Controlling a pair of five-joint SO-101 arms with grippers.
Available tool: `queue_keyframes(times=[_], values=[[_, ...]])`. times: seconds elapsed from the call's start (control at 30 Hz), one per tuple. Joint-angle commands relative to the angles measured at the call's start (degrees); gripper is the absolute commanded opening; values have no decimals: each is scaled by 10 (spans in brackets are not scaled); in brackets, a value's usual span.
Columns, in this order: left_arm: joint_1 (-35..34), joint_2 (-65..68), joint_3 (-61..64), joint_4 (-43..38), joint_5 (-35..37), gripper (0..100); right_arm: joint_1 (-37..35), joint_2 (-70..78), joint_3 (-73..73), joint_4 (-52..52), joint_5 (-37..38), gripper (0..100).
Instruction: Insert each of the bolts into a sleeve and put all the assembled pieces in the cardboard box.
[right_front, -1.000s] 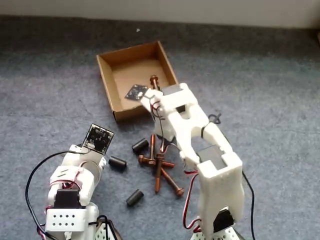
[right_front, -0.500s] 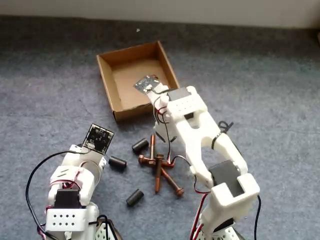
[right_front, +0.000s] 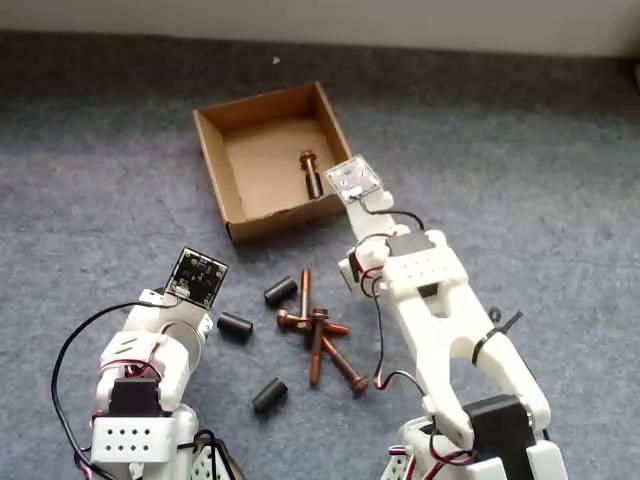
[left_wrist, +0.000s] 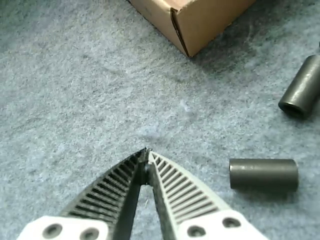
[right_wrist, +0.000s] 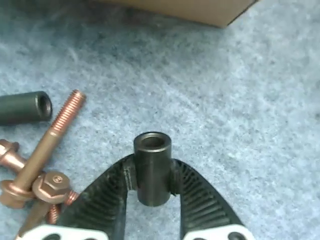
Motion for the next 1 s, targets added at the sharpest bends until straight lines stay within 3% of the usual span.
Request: queue_keyframes(times=[0.0,0.2,0.47,0.7,0.83,0.97], values=[[7,-5,14,-11,-5,7,12,-56,7,-10,-47,6],[5,-5,10,-11,-5,7,67,-140,55,-24,-114,6],[7,-1,-31,0,-4,7,135,-234,217,-198,-127,6],[40,2,-188,142,-4,8,177,-243,246,-247,-154,6],[102,15,-311,235,-1,8,218,-244,244,-248,-196,6],[170,119,-390,266,11,8,231,-244,244,-249,-200,6]])
